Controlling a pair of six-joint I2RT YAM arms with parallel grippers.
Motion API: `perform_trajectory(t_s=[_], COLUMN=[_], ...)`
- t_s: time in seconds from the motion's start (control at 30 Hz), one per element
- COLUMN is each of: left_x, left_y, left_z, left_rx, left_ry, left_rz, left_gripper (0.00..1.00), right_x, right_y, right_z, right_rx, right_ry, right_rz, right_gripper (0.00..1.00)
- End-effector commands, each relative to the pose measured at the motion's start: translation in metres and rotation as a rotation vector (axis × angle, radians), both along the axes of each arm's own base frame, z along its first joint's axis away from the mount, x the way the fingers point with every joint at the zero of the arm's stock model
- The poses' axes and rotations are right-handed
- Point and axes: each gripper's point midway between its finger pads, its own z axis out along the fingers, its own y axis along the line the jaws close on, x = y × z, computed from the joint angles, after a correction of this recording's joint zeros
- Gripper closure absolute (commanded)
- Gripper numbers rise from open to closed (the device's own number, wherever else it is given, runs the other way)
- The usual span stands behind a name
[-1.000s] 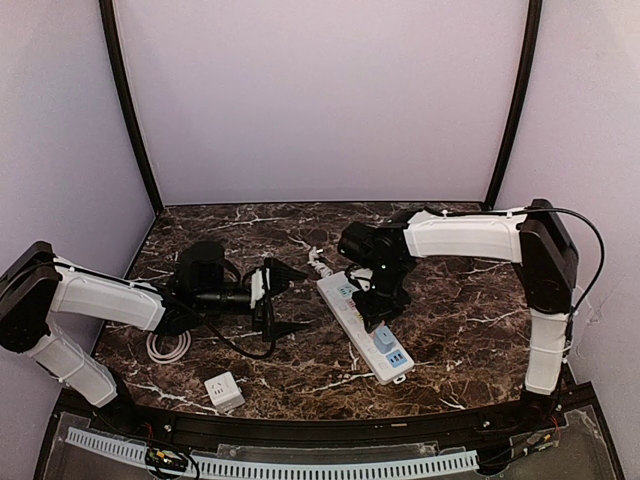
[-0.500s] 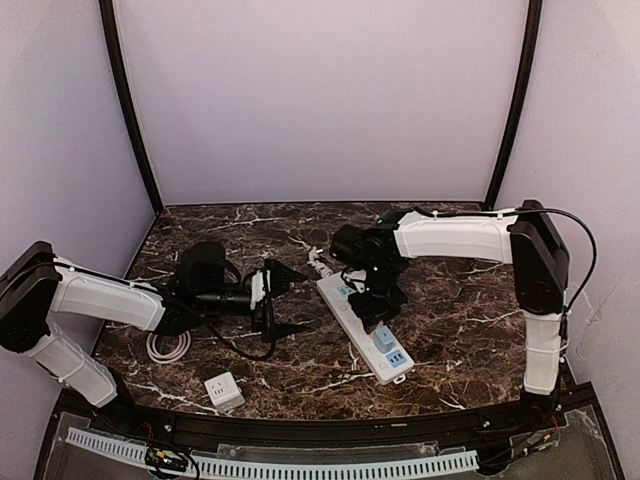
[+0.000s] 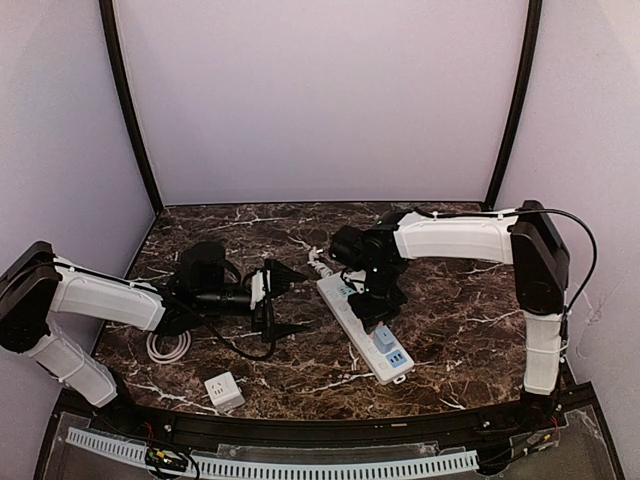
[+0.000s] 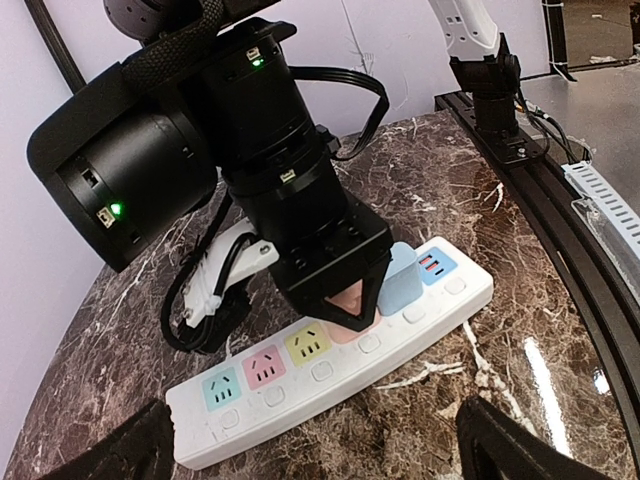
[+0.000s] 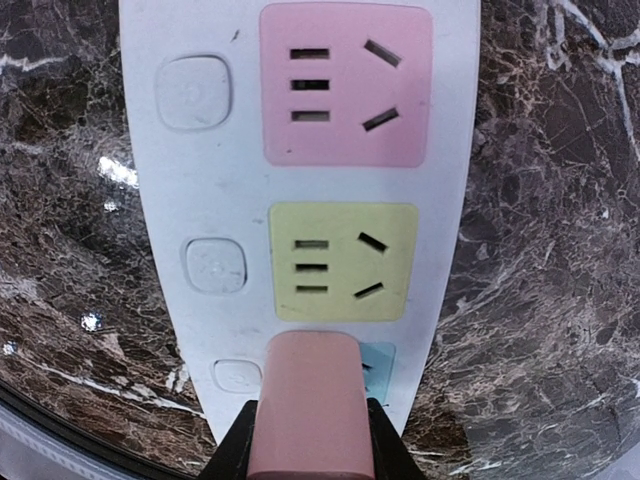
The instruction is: Insert the plug
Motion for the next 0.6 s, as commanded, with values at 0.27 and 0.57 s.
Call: perform_trajectory(t_s=[0.27,0.57], left_x=[0.002,0.001], left_y=[0.0,0.0], left_z=[0.008,0.009], left_rx=[-0.007,-0.01], left_ry=[-0.005,-0.004], left_rz=[-0.008,-0.01], left_gripper=[0.02,0.02], right_x=[-0.004,0.016], right_y=[0.002,0.025], right_z=[-0.045,0.005], right_rx=[-0.054,0.07], right_ry=[-0.03,-0.153], right_rz=[0.048,0.07], right_gripper=[0.53,0.01])
